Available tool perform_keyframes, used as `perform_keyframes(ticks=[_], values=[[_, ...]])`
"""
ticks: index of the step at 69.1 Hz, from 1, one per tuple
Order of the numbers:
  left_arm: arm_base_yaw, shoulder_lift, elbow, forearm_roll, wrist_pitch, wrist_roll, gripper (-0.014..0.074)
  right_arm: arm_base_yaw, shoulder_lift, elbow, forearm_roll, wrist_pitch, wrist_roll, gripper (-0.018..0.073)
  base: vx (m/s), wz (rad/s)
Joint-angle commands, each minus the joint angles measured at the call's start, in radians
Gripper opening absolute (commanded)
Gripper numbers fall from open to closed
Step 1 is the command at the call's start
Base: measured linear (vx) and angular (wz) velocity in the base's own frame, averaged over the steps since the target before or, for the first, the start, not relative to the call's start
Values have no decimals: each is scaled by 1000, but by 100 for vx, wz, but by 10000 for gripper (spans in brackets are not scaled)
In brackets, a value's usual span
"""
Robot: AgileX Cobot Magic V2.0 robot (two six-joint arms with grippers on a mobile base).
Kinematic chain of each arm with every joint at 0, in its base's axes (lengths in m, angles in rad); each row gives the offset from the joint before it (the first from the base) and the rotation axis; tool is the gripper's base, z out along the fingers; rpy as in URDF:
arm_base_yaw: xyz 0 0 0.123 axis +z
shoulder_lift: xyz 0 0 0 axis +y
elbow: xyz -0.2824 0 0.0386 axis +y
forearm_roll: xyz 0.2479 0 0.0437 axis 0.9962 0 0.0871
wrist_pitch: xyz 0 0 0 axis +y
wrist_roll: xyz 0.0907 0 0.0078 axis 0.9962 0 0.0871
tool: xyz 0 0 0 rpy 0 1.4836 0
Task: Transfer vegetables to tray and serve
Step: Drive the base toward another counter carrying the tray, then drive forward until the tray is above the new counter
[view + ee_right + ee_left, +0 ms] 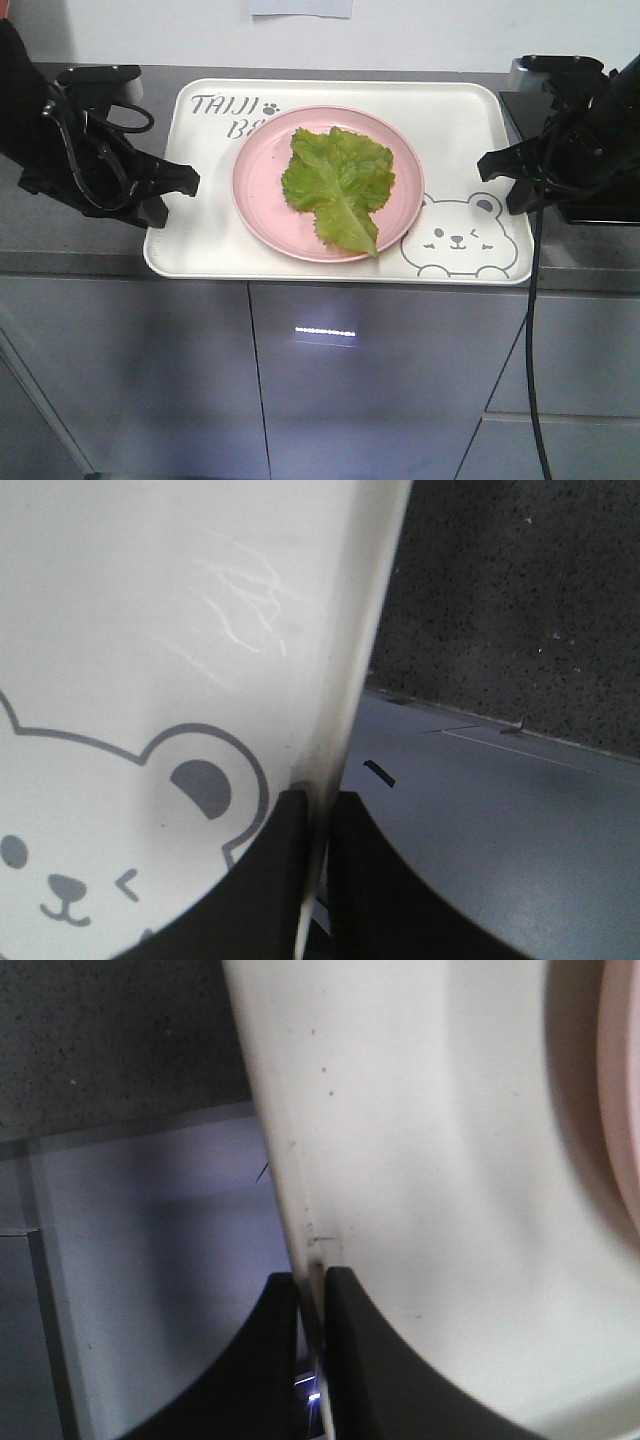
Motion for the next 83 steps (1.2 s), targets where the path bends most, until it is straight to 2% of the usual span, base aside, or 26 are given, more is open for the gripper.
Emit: perform_keyframes(ticks=[1,83], values=[[-21,-51,-31,-92,-71,23,-6,11,-52,-25,79,-37,-28,-6,11,-2],[-21,-51,-31,-92,-71,23,-6,11,-52,-25,79,-37,-28,-6,9,0]])
